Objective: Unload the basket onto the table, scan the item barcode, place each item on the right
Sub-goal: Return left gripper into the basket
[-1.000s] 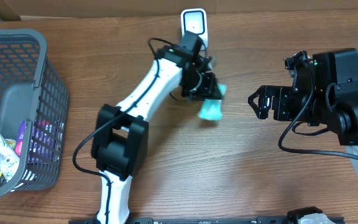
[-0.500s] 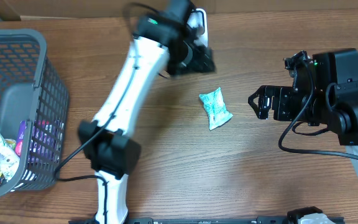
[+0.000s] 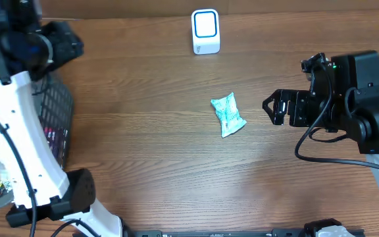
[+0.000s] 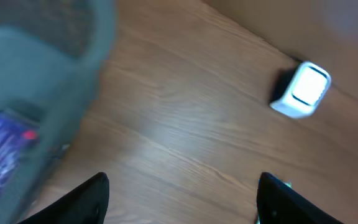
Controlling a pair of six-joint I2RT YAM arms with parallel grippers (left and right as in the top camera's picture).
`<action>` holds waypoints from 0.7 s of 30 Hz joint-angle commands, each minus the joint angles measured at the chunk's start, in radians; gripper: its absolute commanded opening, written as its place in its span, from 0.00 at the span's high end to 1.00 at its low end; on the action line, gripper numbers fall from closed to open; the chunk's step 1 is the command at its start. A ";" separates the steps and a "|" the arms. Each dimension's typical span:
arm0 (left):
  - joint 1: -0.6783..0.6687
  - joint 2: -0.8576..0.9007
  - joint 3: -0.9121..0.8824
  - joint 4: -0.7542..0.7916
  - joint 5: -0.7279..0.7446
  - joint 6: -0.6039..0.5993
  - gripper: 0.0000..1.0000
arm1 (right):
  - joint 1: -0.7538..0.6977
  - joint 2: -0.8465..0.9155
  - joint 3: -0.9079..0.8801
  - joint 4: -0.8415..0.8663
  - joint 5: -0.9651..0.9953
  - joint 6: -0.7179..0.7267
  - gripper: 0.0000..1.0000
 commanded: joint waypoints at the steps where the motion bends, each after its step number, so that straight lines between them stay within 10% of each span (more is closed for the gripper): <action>1: 0.082 -0.019 -0.010 -0.003 0.004 -0.013 0.32 | 0.003 -0.003 0.022 0.018 0.009 0.011 0.00; 21: 0.236 -0.168 -0.484 0.032 -0.254 -0.157 0.29 | 0.003 -0.003 0.022 0.017 0.010 0.010 0.00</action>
